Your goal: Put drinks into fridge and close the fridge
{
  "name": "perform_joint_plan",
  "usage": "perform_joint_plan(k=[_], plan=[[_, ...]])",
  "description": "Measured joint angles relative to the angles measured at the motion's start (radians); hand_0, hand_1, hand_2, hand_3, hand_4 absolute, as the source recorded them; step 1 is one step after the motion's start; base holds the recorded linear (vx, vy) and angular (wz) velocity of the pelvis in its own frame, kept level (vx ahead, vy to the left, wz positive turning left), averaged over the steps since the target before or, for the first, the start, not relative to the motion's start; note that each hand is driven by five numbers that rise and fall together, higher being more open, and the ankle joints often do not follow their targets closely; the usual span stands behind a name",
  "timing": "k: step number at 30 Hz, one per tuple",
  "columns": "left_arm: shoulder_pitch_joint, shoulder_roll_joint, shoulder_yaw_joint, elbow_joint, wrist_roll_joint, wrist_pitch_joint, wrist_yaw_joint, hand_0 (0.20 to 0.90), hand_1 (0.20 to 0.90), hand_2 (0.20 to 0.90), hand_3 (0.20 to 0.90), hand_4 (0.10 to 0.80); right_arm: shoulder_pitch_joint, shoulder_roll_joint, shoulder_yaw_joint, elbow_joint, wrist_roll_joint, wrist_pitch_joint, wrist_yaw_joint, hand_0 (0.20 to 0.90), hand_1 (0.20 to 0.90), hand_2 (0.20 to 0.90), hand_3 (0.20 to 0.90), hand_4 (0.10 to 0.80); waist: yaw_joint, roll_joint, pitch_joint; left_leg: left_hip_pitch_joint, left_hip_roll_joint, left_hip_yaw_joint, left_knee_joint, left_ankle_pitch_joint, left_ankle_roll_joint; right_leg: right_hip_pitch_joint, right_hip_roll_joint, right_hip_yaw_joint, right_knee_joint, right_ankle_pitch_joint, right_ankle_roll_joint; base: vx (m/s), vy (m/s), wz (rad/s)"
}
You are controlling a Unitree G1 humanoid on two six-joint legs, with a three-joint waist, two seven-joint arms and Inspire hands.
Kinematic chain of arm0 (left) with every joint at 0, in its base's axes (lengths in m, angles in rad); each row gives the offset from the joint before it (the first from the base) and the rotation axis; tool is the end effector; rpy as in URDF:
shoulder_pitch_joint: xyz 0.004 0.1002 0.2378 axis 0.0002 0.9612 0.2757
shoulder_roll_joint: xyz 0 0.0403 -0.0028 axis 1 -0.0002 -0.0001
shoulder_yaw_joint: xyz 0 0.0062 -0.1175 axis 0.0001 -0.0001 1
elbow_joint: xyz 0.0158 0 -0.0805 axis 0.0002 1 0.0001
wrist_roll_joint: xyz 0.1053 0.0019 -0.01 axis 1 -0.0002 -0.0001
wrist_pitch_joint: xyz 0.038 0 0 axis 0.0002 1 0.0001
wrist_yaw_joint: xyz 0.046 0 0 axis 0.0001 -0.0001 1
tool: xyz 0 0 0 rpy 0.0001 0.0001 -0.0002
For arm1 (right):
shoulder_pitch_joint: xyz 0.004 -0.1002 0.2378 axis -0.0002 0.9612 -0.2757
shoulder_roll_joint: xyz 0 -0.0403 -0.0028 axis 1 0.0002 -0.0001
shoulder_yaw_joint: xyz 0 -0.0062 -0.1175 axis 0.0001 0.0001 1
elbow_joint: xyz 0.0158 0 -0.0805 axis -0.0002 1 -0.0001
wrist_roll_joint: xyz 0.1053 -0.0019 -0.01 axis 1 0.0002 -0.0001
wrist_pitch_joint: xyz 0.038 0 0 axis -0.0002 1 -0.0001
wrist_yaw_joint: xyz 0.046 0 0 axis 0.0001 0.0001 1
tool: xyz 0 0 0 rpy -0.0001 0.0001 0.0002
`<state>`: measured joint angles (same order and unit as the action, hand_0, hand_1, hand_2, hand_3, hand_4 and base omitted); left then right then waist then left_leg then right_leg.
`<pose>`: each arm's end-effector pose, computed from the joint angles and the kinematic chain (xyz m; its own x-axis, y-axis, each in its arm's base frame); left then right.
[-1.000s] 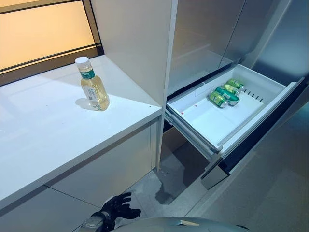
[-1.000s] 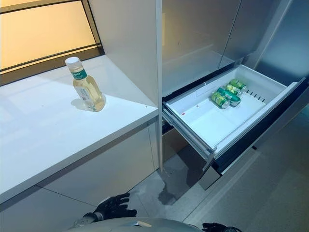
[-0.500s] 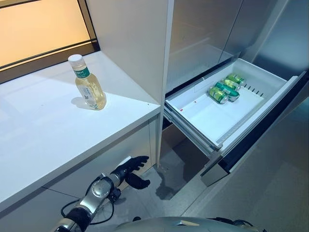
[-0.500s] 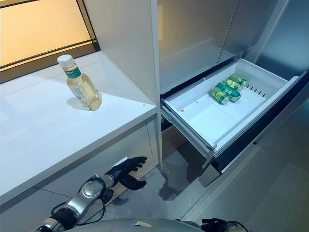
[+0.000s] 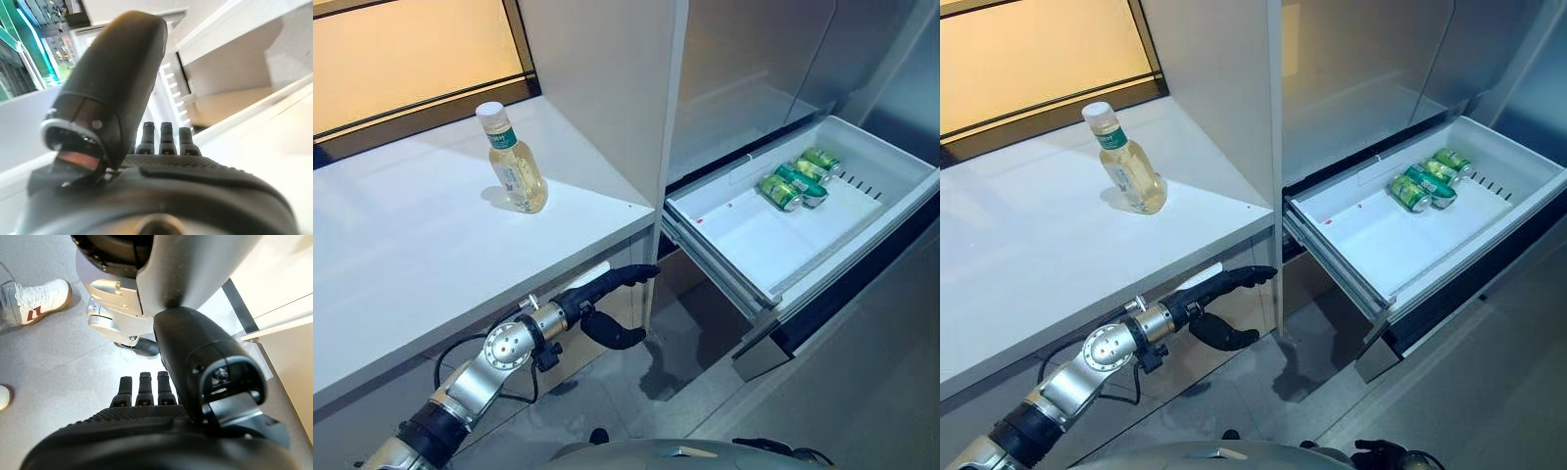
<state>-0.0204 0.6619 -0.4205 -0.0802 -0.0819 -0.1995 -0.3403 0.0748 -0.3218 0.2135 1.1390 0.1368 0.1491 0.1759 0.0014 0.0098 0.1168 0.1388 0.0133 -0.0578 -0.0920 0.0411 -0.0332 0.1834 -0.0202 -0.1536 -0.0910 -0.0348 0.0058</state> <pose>0.1953 0.1936 0.0479 0.6949 -0.6999 -0.1651 0.6784 0.5619 0.4733 0.0526 -0.2517 -0.1298 0.1785 -0.0611 -0.9820 -0.1208 0.9892 -0.0835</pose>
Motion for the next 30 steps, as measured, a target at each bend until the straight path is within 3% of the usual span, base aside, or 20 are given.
perform_joint_plan(k=[8, 18, 30], plan=[[-0.021, 0.024, 0.106, -0.145, -0.179, 0.018, -0.042, 0.900, 0.900, 0.900, 0.900, 0.800, 0.006, 0.007, 0.000, 0.027, 0.004, -0.022, -0.019, 0.900, 0.900, 0.900, 0.900, 0.800, 0.036, 0.002, -0.002, -0.013, -0.002, -0.024, 0.003, 0.009, -0.002, -0.001, 0.000, -0.023, 0.000, 0.000, 0.000, 0.001, -0.021, 0.10], [-0.020, 0.008, 0.210, -0.168, -0.426, 0.012, -0.077, 0.900, 0.900, 0.900, 0.900, 0.800, 0.010, 0.007, 0.003, 0.030, 0.029, -0.021, -0.024, 0.900, 0.900, 0.900, 0.900, 0.800, 0.054, 0.003, -0.006, -0.019, -0.003, -0.036, 0.003, 0.013, -0.002, -0.001, 0.000, -0.032, 0.000, 0.000, 0.000, 0.005, -0.007, 0.02], [0.033, -0.008, 0.359, -0.168, -0.436, -0.045, -0.039, 0.900, 0.900, 0.900, 0.900, 0.800, 0.030, 0.006, -0.005, 0.037, 0.039, -0.021, -0.024, 0.900, 0.900, 0.900, 0.900, 0.800, 0.076, 0.007, -0.025, -0.028, -0.003, -0.054, 0.003, 0.019, -0.005, -0.003, 0.002, -0.048, 0.000, 0.000, 0.000, 0.011, -0.005, 0.04]])
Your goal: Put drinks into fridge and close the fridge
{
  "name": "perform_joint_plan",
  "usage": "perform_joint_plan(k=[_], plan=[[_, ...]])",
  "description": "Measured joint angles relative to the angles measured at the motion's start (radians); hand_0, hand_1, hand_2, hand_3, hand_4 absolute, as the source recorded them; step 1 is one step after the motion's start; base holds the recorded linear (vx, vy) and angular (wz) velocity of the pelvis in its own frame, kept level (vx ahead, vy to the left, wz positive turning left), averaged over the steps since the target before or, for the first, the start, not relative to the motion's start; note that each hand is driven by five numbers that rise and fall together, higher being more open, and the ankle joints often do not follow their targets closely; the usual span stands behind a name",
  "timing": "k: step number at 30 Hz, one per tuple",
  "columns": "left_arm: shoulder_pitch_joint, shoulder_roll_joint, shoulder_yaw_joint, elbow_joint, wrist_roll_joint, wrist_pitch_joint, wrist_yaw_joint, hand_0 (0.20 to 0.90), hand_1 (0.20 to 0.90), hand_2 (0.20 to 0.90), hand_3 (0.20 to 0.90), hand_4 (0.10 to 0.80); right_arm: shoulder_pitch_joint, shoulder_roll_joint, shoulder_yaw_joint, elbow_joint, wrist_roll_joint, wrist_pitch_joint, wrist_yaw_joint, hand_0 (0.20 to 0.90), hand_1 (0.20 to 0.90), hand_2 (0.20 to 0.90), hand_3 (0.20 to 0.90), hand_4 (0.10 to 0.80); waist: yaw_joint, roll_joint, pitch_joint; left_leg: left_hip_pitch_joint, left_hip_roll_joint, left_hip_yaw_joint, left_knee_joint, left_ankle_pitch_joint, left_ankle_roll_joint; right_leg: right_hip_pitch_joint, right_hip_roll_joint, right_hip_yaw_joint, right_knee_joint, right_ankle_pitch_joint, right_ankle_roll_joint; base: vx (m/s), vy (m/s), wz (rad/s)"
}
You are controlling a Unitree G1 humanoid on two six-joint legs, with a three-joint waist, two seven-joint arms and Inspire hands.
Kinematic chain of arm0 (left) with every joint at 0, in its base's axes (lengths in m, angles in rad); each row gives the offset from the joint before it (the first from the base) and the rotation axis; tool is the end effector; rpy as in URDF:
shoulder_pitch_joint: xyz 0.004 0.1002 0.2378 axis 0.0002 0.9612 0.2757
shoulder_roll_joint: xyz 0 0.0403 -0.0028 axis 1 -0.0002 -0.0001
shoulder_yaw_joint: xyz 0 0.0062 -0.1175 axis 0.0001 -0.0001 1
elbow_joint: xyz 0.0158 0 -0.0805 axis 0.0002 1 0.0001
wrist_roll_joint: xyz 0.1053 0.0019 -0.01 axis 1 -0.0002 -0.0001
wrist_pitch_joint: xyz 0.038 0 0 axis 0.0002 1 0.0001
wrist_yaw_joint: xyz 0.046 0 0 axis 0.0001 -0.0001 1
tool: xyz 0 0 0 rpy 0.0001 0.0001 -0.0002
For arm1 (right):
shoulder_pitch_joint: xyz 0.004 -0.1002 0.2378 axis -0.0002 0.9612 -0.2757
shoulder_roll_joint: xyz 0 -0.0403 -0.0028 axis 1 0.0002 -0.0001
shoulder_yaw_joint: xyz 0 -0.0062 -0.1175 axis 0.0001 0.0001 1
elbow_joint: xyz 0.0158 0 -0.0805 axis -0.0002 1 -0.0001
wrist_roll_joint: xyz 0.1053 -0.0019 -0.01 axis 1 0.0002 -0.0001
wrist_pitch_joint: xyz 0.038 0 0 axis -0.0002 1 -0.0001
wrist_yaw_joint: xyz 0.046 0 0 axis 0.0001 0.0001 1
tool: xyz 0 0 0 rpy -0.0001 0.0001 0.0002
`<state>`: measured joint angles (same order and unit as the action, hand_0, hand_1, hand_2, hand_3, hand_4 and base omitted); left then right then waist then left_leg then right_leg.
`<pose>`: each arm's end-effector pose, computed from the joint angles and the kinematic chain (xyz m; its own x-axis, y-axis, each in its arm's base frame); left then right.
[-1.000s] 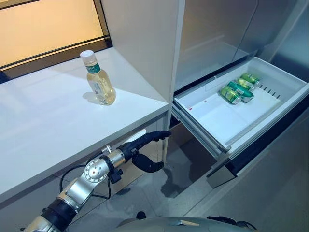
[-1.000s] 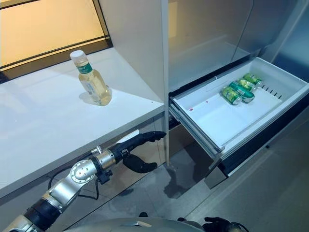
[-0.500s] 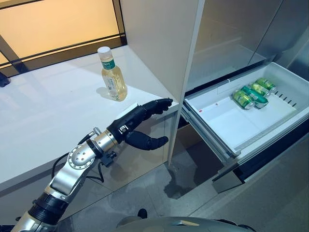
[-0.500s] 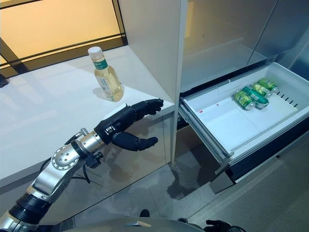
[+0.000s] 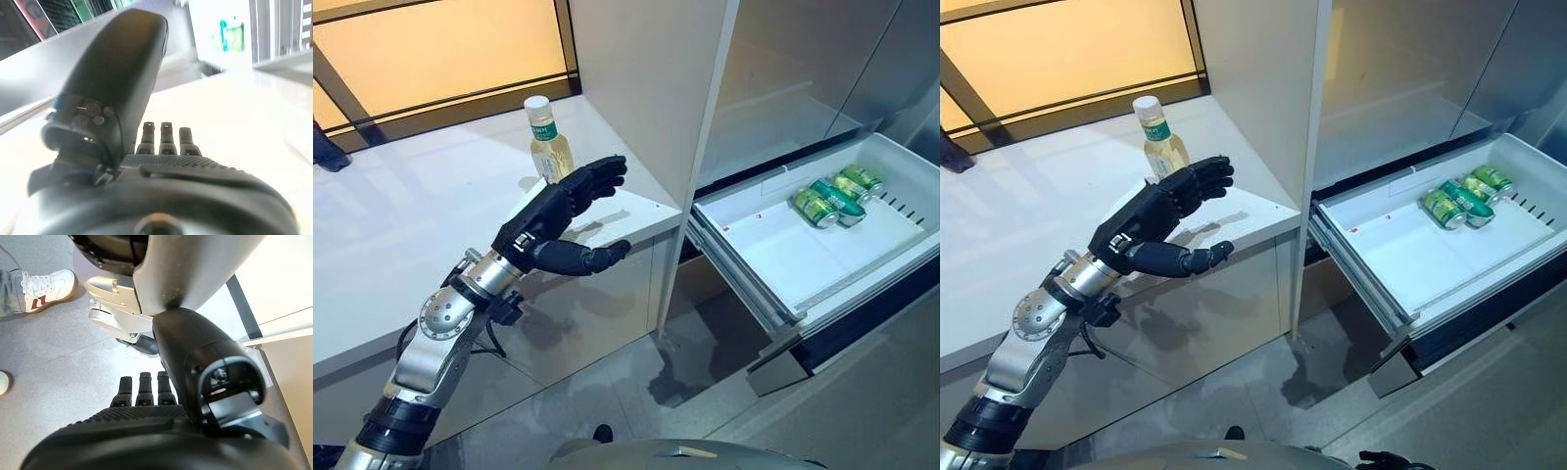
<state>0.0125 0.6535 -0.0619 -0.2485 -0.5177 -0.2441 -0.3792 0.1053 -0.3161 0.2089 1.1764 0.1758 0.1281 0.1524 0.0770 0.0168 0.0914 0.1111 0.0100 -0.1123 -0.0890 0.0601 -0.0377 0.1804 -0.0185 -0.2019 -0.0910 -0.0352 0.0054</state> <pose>0.2002 0.2347 0.1127 0.7717 -0.5604 0.3006 0.4946 0.8260 0.2703 0.0348 -0.2519 -0.1325 0.1433 -0.0828 -0.9862 -0.0655 0.9935 -0.0929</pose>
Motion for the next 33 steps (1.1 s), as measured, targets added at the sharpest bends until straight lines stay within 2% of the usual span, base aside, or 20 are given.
perform_joint_plan(k=[17, 25, 30, 33], plan=[[0.129, 0.000, 0.156, 0.035, 0.063, -0.001, 0.095, 0.900, 0.900, 0.900, 0.900, 0.800, 0.018, -0.003, -0.038, 0.004, -0.002, 0.002, 0.011, 0.900, 0.900, 0.900, 0.900, 0.800, 0.022, 0.010, -0.019, -0.006, 0.000, -0.011, 0.000, 0.002, -0.001, -0.001, 0.001, -0.008, 0.000, 0.000, 0.000, 0.000, 0.000, 0.00], [0.155, -0.002, 0.168, 0.085, 0.098, 0.002, 0.174, 0.900, 0.900, 0.900, 0.900, 0.800, 0.021, -0.003, -0.040, 0.002, -0.011, 0.004, 0.011, 0.900, 0.900, 0.900, 0.900, 0.800, 0.030, 0.011, -0.019, -0.012, -0.001, -0.018, 0.000, 0.005, -0.001, -0.002, 0.001, -0.016, 0.000, 0.000, 0.000, 0.005, 0.001, 0.02], [0.155, -0.040, 0.180, 0.129, 0.116, 0.011, 0.257, 0.900, 0.900, 0.900, 0.900, 0.800, 0.020, -0.004, -0.041, 0.001, -0.011, 0.009, 0.011, 0.900, 0.900, 0.900, 0.900, 0.800, 0.030, 0.011, -0.020, -0.013, -0.002, -0.021, 0.000, 0.006, -0.001, -0.002, 0.001, -0.020, 0.000, 0.000, 0.000, 0.003, 0.000, 0.01], [0.155, -0.070, 0.185, 0.152, 0.115, 0.044, 0.302, 0.900, 0.900, 0.900, 0.900, 0.800, 0.018, -0.003, -0.043, -0.001, -0.011, 0.020, 0.011, 0.900, 0.900, 0.900, 0.900, 0.800, 0.030, 0.011, -0.020, -0.013, -0.002, -0.022, 0.000, 0.007, -0.001, -0.002, 0.001, -0.022, 0.000, 0.000, 0.000, 0.000, 0.000, 0.00]])
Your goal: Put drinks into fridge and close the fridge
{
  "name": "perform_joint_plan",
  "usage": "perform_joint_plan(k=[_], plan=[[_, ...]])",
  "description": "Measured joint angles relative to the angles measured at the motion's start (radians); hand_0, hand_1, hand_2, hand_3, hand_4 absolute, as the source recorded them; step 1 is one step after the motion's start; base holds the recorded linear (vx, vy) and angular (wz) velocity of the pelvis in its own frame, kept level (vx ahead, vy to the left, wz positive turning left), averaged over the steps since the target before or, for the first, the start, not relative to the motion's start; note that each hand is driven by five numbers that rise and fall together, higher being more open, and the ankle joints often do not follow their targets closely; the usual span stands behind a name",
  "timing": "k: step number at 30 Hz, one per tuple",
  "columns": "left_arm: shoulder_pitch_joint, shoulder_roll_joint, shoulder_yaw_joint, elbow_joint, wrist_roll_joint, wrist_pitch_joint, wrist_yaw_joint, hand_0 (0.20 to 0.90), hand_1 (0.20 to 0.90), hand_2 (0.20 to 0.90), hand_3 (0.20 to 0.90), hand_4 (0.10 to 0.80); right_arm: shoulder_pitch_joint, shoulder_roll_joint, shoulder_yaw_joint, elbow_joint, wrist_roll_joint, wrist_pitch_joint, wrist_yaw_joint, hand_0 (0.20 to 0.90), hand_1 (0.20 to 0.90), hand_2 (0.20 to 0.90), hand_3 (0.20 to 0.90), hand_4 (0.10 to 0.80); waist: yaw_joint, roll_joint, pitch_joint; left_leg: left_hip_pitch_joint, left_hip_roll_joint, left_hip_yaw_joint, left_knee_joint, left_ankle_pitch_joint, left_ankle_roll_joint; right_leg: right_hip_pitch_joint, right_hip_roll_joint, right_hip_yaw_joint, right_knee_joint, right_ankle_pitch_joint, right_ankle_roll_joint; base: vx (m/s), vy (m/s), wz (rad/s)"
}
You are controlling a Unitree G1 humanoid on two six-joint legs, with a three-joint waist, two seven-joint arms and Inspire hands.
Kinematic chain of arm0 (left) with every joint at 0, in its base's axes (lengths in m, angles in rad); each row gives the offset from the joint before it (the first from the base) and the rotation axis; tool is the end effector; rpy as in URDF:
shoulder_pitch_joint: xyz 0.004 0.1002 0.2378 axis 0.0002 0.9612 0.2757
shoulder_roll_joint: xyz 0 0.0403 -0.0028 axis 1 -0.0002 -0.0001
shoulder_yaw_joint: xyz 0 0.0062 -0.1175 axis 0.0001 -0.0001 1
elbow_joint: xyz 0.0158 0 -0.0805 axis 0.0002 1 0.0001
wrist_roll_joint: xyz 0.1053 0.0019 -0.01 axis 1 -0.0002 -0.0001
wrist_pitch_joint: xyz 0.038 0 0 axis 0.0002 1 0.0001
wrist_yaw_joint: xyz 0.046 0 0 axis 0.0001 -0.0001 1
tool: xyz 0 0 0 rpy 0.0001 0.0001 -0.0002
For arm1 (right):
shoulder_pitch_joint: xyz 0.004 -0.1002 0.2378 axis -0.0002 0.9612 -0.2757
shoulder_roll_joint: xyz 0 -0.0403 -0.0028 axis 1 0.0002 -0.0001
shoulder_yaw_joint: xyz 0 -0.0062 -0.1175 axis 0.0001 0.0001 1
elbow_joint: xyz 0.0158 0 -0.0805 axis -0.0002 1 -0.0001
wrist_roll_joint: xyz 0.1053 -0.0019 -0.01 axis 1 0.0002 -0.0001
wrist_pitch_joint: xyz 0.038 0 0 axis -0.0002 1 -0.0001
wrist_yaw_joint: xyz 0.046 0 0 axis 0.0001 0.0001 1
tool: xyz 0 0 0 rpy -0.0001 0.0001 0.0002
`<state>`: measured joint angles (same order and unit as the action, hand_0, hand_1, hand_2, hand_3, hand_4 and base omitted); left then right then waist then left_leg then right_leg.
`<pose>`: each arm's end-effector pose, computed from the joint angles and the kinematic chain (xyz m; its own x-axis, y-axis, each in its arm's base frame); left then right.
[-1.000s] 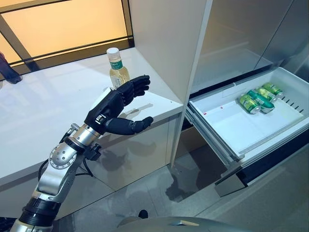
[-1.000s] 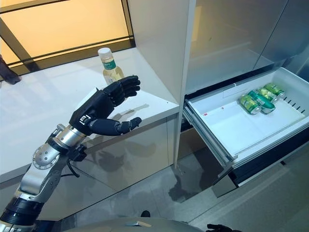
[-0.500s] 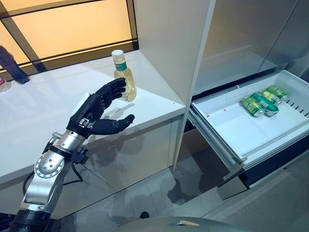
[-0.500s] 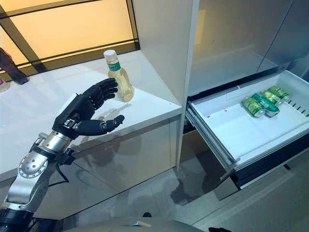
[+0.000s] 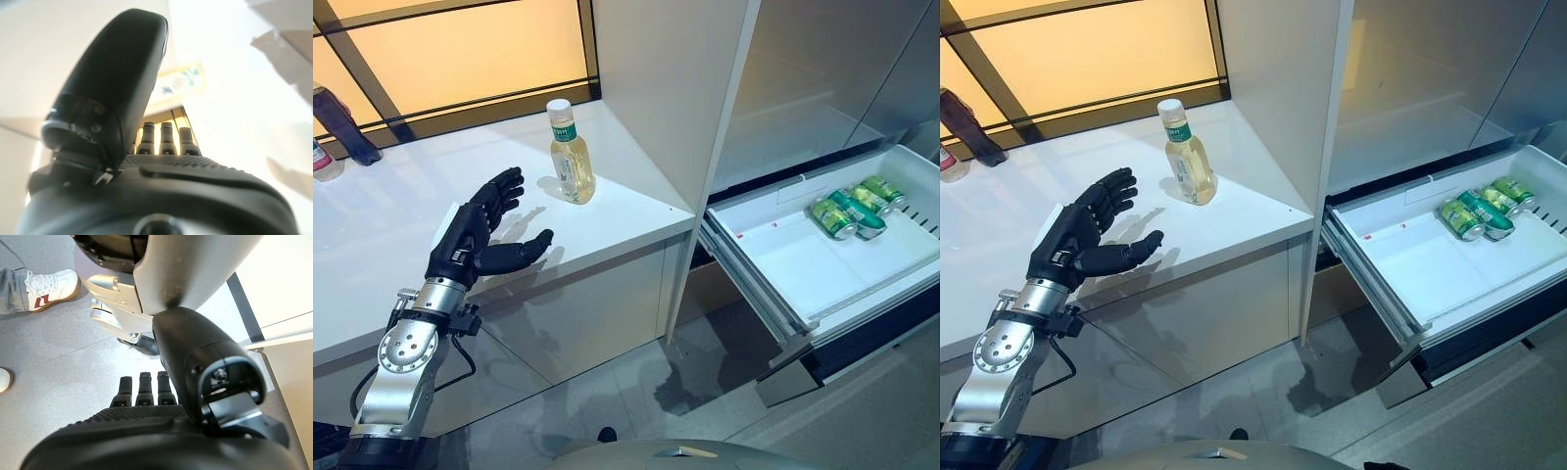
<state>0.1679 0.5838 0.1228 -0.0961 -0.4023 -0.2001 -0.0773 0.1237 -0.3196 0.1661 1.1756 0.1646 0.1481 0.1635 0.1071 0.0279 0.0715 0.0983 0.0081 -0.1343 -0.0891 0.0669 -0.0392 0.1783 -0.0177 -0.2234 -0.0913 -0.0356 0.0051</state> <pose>0.1730 0.2796 0.0738 0.9858 -0.0210 0.1664 -0.0142 0.9781 0.2077 0.0273 -0.2563 -0.1318 0.1140 -0.0884 -0.9895 -0.0302 0.9953 -0.0924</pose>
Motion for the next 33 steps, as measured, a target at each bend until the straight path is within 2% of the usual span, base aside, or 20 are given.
perform_joint_plan(k=[9, 21, 33], plan=[[-0.015, -0.063, -0.001, 0.008, -0.013, 0.076, 0.097, 0.900, 0.900, 0.900, 0.900, 0.800, -0.006, 0.003, 0.004, 0.001, 0.000, 0.014, 0.000, 0.900, 0.900, 0.900, 0.900, 0.800, -0.006, -0.005, -0.003, 0.001, -0.001, -0.003, 0.000, 0.002, 0.001, 0.001, -0.001, -0.002, 0.000, 0.000, 0.000, 0.000, 0.000, 0.00], [-0.144, -0.063, -0.021, 0.009, -0.033, 0.188, 0.220, 0.900, 0.900, 0.900, 0.900, 0.800, -0.019, 0.014, 0.007, 0.003, -0.002, 0.023, -0.001, 0.900, 0.900, 0.900, 0.900, 0.800, -0.033, -0.017, -0.012, 0.005, -0.006, 0.006, 0.000, 0.003, 0.002, 0.001, -0.003, 0.005, 0.000, 0.000, 0.000, 0.004, 0.001, -0.01], [-0.239, -0.063, -0.055, 0.010, -0.040, 0.231, 0.246, 0.900, 0.900, 0.900, 0.900, 0.800, -0.034, 0.018, 0.009, 0.003, -0.011, 0.022, -0.001, 0.900, 0.900, 0.900, 0.900, 0.800, -0.068, -0.018, -0.012, 0.016, -0.004, 0.025, 0.000, 0.002, 0.002, 0.002, -0.003, 0.026, 0.000, 0.001, -0.001, 0.013, 0.003, -0.05]])
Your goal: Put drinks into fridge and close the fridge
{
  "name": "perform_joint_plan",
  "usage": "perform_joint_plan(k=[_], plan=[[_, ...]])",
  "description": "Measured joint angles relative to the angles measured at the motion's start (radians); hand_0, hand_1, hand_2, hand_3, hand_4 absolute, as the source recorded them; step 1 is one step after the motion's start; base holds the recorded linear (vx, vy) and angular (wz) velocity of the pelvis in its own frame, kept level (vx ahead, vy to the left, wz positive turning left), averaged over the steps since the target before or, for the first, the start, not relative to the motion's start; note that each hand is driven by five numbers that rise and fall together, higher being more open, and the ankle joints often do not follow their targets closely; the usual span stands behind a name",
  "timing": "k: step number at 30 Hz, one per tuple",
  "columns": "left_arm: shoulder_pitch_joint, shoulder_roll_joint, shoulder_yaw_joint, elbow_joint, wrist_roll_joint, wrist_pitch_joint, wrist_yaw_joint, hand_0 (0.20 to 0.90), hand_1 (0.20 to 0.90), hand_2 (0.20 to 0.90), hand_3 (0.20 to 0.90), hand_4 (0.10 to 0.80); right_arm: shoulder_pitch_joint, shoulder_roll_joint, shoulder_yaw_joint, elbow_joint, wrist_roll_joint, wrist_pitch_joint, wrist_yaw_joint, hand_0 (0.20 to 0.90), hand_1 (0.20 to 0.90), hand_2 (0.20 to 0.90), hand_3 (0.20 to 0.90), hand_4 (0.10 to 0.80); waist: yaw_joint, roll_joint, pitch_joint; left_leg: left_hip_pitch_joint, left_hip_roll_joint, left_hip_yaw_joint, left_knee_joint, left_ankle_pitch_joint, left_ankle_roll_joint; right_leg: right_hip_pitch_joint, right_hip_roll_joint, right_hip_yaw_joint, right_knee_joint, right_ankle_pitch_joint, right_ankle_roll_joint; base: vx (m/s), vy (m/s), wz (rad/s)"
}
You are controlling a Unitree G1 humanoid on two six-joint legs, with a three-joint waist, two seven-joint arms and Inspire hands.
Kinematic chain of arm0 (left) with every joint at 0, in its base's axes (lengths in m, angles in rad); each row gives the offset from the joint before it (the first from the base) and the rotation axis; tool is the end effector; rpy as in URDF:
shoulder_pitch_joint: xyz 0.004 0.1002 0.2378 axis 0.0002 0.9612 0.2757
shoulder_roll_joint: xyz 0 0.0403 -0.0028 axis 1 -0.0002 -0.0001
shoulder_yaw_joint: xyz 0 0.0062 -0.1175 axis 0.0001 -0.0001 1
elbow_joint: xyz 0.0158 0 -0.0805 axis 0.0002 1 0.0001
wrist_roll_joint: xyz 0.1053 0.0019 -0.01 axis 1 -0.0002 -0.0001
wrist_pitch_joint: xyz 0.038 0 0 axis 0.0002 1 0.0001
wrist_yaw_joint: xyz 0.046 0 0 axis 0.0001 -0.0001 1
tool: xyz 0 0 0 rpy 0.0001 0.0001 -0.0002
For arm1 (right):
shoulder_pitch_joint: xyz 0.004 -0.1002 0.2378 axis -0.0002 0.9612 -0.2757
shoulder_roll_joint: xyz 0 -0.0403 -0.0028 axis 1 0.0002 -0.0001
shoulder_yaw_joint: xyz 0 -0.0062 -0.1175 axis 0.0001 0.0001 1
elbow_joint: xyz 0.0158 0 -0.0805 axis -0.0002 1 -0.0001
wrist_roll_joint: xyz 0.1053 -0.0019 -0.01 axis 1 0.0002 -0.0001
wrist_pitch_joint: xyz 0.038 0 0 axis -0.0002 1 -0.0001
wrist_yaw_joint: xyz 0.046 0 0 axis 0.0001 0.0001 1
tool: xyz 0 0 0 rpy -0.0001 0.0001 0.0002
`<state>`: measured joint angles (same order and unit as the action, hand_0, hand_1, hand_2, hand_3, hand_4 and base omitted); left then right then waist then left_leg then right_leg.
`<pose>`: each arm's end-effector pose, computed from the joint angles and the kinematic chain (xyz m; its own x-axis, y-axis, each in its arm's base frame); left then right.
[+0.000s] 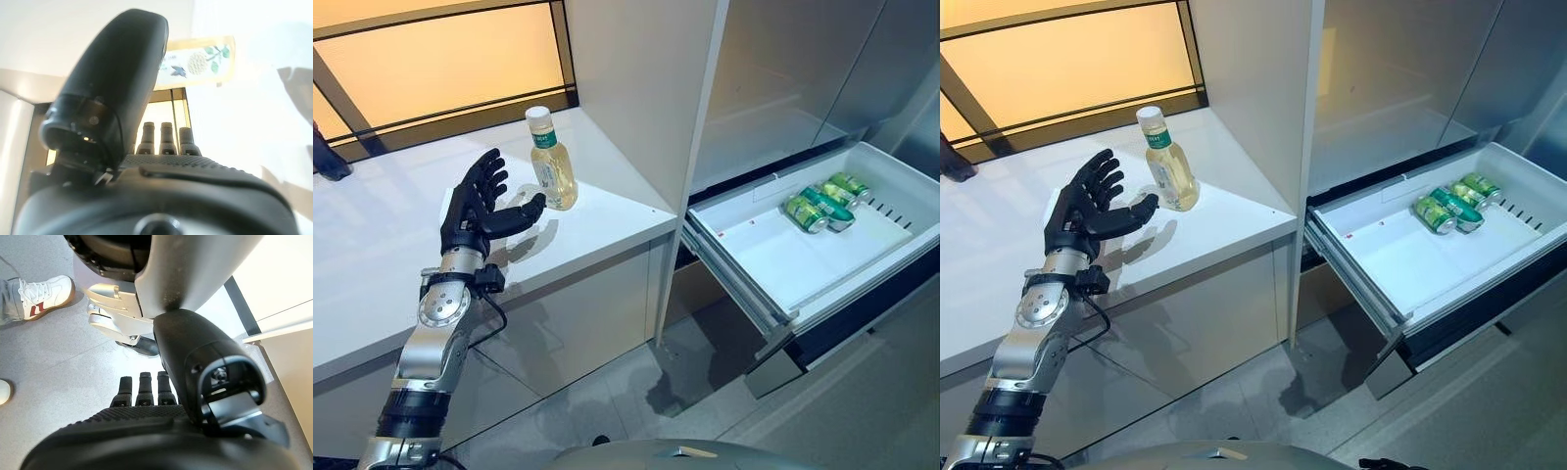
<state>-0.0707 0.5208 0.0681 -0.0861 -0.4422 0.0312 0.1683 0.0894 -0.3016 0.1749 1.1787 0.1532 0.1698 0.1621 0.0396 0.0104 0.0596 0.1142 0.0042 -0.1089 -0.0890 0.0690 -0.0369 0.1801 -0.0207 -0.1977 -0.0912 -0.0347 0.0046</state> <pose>0.2221 0.2510 0.0927 0.9737 0.1660 0.1560 -0.1761 0.9829 0.0536 0.0392 -0.2492 -0.1332 0.1199 -0.0729 -0.9901 -0.0500 0.9956 -0.0793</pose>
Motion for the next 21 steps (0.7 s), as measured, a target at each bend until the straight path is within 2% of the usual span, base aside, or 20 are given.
perform_joint_plan(k=[7, 21], plan=[[-0.008, 0.000, -0.033, 0.000, -0.034, 0.037, 0.000, 0.900, 0.900, 0.900, 0.900, 0.800, -0.007, -0.001, 0.016, 0.002, -0.013, 0.000, -0.001, 0.900, 0.900, 0.900, 0.900, 0.800, -0.004, 0.000, 0.000, 0.007, 0.006, 0.011, 0.000, 0.000, 0.000, 0.000, 0.003, 0.017, 0.000, 0.003, -0.002, 0.013, 0.000, -0.06], [-0.020, 0.000, -0.034, 0.000, -0.120, 0.078, 0.000, 0.900, 0.900, 0.900, 0.900, 0.800, -0.014, -0.002, 0.031, 0.001, -0.017, 0.003, -0.002, 0.900, 0.900, 0.900, 0.900, 0.800, -0.016, 0.001, -0.001, 0.015, 0.011, 0.024, 0.000, -0.002, -0.002, 0.000, 0.007, 0.028, 0.000, 0.008, -0.007, 0.006, -0.001, -0.03]])
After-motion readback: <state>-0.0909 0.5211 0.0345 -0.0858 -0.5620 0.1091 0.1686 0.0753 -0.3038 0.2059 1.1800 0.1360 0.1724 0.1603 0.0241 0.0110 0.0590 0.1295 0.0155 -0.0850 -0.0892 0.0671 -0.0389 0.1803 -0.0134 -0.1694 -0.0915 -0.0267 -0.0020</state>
